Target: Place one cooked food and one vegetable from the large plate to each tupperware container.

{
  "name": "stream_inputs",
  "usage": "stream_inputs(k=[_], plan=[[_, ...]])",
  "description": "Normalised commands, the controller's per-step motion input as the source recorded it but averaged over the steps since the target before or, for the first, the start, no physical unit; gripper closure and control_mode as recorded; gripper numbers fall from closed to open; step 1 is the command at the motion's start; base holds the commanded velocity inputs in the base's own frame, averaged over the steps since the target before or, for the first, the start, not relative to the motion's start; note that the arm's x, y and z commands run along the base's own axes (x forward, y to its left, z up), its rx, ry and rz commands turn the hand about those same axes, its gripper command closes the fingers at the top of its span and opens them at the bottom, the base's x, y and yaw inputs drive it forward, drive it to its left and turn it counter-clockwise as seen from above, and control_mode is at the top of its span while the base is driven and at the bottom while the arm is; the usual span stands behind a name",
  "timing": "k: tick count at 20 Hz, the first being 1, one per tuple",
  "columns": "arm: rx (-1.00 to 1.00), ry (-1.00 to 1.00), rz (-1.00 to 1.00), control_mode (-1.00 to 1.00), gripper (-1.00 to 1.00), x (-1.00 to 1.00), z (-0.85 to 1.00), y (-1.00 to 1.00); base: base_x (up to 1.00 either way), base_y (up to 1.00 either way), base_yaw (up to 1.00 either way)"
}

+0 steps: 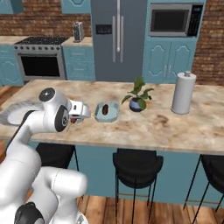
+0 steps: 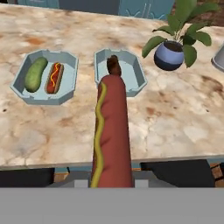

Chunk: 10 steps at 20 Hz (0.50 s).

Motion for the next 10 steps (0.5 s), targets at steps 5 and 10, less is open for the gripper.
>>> stream_inputs(k=[5, 10], plan=[[0.0, 0.0, 0.0, 1.0, 1.0, 0.0, 0.0, 0.0, 0.8, 0.01, 0.0], [0.0, 0.0, 0.0, 1.0, 1.0, 0.0, 0.0, 0.0, 0.3, -0.3, 0.02]])
